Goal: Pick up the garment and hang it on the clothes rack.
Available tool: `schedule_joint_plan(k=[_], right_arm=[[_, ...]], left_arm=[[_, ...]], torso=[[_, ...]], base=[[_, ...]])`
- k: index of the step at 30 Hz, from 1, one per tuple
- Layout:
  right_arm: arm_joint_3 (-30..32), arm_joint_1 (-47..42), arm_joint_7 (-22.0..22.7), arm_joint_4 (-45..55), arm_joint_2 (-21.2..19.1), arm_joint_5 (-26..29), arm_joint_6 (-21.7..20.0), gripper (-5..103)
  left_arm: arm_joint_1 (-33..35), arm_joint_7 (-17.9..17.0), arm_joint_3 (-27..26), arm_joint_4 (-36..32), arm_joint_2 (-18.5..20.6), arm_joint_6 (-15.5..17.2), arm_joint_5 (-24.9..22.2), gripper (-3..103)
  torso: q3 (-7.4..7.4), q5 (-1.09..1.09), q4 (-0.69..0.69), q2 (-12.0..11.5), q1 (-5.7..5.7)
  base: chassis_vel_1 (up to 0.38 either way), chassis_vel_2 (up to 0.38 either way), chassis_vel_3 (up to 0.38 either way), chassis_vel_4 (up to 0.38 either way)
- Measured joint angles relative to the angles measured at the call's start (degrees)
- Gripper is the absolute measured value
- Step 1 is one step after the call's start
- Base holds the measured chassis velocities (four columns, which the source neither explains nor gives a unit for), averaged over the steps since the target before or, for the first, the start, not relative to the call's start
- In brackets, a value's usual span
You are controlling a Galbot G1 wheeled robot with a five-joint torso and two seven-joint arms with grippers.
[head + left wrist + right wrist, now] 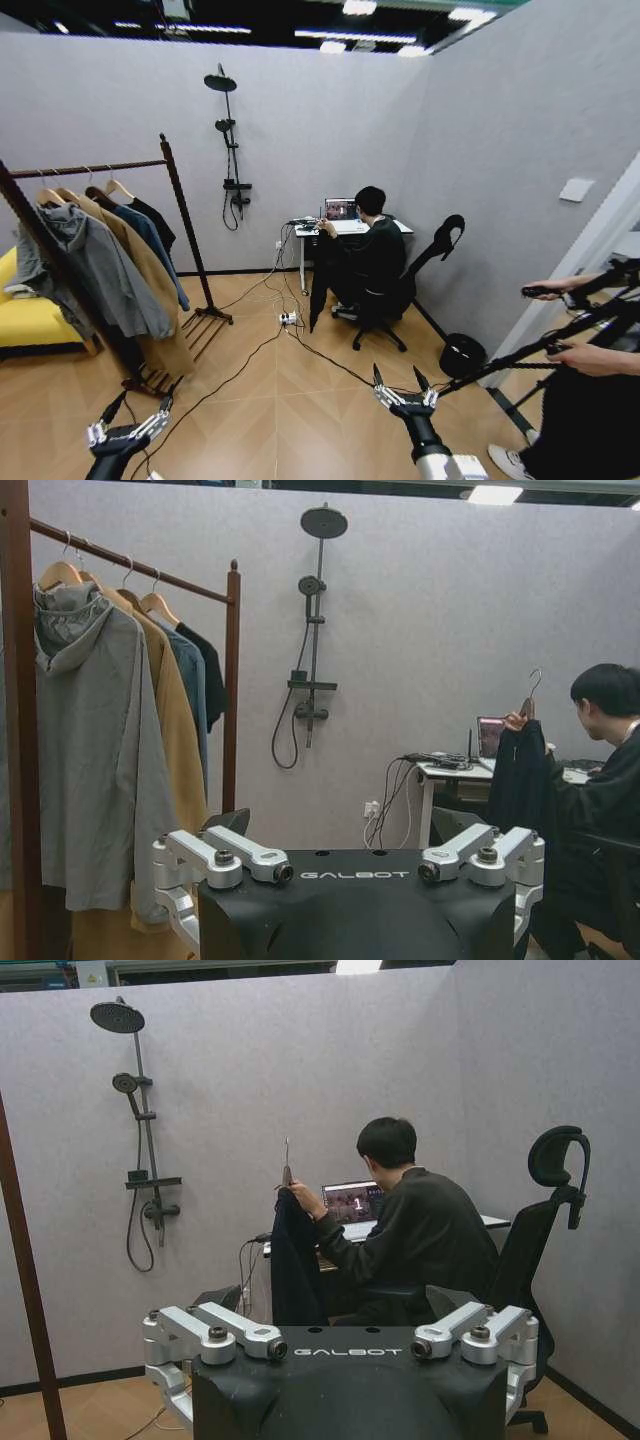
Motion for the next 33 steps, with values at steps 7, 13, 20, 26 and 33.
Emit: schedule_joint_plan(k=[7, 13, 20, 26, 33], right_arm=[[0.0, 0.0, 0.0, 0.0, 0.0, 0.0, 0.0, 100], [0.0, 0.0, 0.0, 0.0, 0.0, 0.0, 0.0, 100], [0.0, 0.0, 0.0, 0.0, 0.0, 0.0, 0.0, 100], [0.0, 0.0, 0.0, 0.0, 0.0, 0.0, 0.0, 100], [0.0, 0.0, 0.0, 0.0, 0.0, 0.0, 0.0, 100]], left_arm=[[0.0, 0.0, 0.0, 0.0, 0.0, 0.0, 0.0, 100], [0.0, 0.0, 0.0, 0.0, 0.0, 0.0, 0.0, 100], [0.0, 0.0, 0.0, 0.0, 0.0, 0.0, 0.0, 100], [0.0, 0.0, 0.0, 0.0, 0.0, 0.0, 0.0, 100], [0.0, 0.0, 0.0, 0.0, 0.0, 0.0, 0.0, 100]], torso=[[0.00, 0.00, 0.00, 0.0, 0.00], [0.00, 0.00, 0.00, 0.0, 0.00], [-0.01, 0.00, 0.00, 0.0, -0.02], [0.00, 0.00, 0.00, 0.0, -0.01], [0.00, 0.01, 0.00, 0.0, 0.01]], base=[[0.000, 0.000, 0.000, 0.000], [0.000, 0.000, 0.000, 0.000], [-0.016, 0.012, 0.020, -0.020], [-0.118, 0.111, 0.128, -0.123], [-0.216, 0.203, 0.215, -0.216]])
